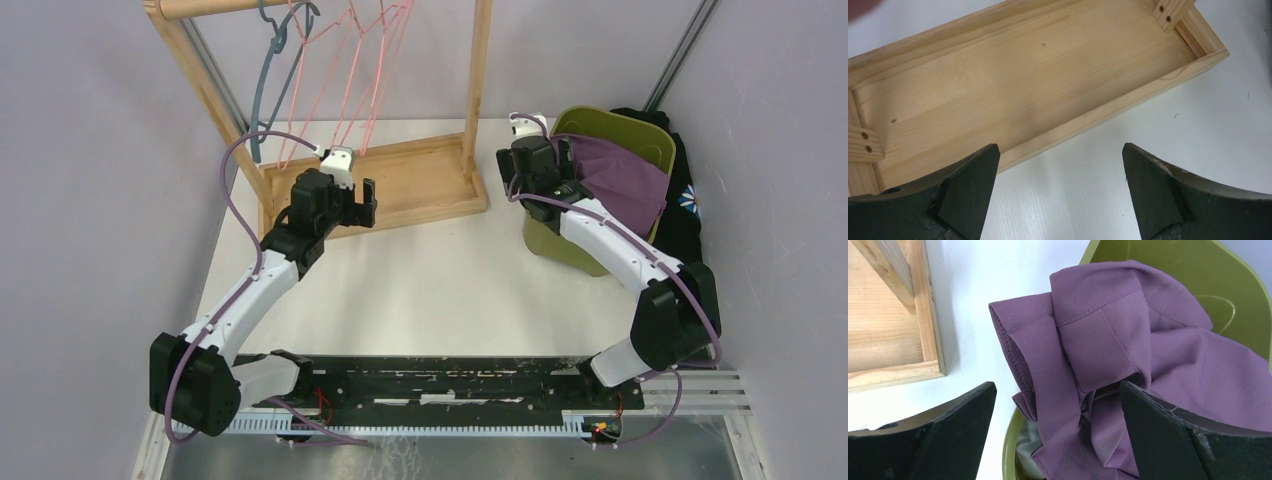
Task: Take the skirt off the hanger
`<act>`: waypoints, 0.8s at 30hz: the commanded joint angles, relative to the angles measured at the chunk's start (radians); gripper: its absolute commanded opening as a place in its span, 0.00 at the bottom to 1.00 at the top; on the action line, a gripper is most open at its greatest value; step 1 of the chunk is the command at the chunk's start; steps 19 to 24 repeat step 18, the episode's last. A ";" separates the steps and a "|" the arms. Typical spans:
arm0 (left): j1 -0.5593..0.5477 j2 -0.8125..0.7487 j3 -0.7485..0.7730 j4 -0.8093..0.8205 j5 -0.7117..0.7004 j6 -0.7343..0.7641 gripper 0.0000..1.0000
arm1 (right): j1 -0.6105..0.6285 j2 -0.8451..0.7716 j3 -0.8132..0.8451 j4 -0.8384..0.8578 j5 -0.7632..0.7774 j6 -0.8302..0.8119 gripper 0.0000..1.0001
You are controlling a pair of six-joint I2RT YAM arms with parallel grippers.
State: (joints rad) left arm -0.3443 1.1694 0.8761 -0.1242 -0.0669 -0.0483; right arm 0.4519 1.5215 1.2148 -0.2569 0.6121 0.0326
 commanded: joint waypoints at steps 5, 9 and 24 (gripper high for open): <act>0.003 -0.012 0.032 0.040 0.032 -0.036 1.00 | 0.007 -0.049 0.047 0.037 0.028 -0.001 1.00; 0.002 -0.014 0.034 0.037 0.029 -0.036 0.99 | 0.008 -0.043 0.047 0.037 0.035 0.002 1.00; 0.002 -0.019 0.039 0.031 0.029 -0.038 1.00 | 0.010 -0.038 0.050 0.034 0.045 0.007 1.00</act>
